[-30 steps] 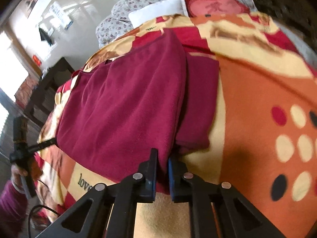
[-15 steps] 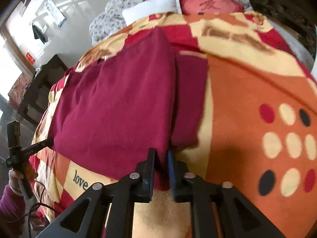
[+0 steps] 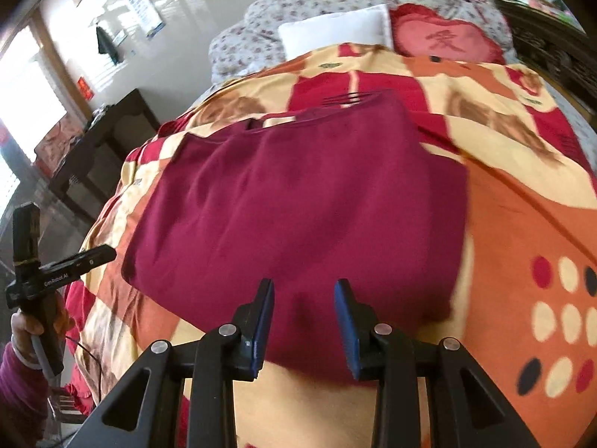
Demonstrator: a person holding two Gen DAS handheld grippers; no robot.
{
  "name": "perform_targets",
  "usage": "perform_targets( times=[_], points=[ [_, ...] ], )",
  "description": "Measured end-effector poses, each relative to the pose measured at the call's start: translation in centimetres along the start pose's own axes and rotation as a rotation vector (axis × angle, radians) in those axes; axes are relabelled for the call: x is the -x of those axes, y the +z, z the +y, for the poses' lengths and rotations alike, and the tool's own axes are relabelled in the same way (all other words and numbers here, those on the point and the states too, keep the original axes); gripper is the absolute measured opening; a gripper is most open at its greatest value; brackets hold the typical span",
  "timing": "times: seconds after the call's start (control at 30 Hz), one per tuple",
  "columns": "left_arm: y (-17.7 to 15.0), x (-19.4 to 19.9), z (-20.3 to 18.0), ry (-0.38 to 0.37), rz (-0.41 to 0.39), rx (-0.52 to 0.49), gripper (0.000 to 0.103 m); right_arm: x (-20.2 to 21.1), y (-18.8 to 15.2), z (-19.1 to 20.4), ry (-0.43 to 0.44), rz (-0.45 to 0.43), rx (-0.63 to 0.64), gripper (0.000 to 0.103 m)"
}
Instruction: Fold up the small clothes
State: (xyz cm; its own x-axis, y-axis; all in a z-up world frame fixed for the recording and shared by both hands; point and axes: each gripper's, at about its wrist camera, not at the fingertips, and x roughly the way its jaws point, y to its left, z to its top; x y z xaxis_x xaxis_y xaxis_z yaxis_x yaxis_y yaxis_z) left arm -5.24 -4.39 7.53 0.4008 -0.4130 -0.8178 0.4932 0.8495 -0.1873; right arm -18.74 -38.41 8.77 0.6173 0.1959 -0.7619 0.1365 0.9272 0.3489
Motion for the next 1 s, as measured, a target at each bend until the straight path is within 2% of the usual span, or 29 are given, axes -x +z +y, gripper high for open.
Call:
perform_targets(
  times=[0.27,0.47,0.67,0.8,1.0],
  points=[
    [1.7,-2.0,-1.0,0.013,-0.001,0.005,0.047,-3.3,1.4,1.6,0.014,0.029,0.011,0.036],
    [3.6,-4.2,-1.8,0.023,-0.002,-0.002,0.047,-5.2,2.3,-0.7,-0.012,0.032,-0.049,0.043],
    [5.7,-7.0,-1.6,0.039,0.026,0.019,0.047,-5.6,2.7,-1.9,0.032,0.031,-0.074,0.043],
    [7.4,-7.9,-1.9,0.051,0.008,0.020,0.047,-5.0,4.8,-1.1,0.048,-0.013,-0.051,0.043],
    [10.4,-10.5,-1.4,0.094,0.005,0.057,0.047,-7.6,8.9,0.6,0.054,-0.039,-0.009,0.043]
  ],
)
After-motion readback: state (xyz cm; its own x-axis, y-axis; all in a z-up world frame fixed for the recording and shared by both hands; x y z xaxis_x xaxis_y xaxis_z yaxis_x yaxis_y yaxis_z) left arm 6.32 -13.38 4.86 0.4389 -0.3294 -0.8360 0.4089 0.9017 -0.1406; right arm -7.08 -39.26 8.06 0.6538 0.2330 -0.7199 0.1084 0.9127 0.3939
